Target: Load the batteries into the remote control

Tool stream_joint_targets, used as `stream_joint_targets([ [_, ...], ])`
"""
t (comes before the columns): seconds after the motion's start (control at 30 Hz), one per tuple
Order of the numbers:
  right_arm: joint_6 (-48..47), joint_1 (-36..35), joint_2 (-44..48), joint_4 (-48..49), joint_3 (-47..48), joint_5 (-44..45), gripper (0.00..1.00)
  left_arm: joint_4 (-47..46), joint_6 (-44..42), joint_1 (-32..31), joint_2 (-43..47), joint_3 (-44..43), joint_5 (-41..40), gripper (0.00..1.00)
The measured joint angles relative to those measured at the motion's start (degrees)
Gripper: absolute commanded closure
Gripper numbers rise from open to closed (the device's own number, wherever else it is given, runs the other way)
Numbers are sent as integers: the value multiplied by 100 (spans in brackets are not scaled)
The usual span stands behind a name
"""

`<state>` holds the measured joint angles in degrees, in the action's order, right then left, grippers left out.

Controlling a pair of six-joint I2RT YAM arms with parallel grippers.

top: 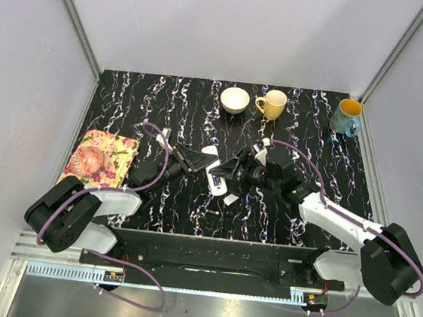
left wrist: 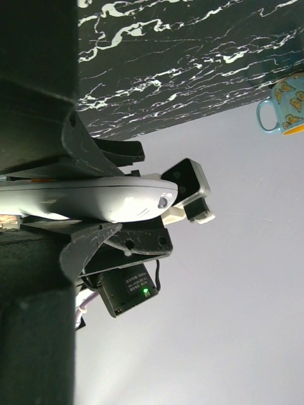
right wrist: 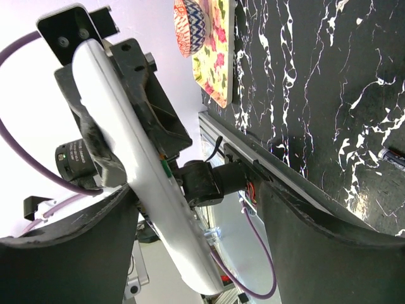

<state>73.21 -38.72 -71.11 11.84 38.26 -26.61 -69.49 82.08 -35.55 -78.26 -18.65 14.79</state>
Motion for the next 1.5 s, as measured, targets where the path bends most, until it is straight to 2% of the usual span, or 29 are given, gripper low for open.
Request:
stream_joint_targets([
  [0.57, 286, 17, 0, 708, -365, -140, 25, 63, 4, 0, 0, -109, 76, 100],
  [0.8, 155, 20, 94, 584, -376, -127, 20, 90, -4, 0, 9, -127, 160, 100],
  [0.97, -52, 22, 166, 114, -188, -87, 9, 101, -118, 11, 22, -164, 221, 100],
  [1.17, -507, 26, 184, -872, 415, 63, 6, 494, -376, 35, 197, -317, 234, 100],
  [1.33, -1027, 26, 181, -1502, 955, 153, 9, 595, -396, 35, 190, -315, 258, 100],
  [1.5, -1698, 26, 181, -1904, 1294, 96, 20, 546, -289, 35, 94, -315, 330, 100],
])
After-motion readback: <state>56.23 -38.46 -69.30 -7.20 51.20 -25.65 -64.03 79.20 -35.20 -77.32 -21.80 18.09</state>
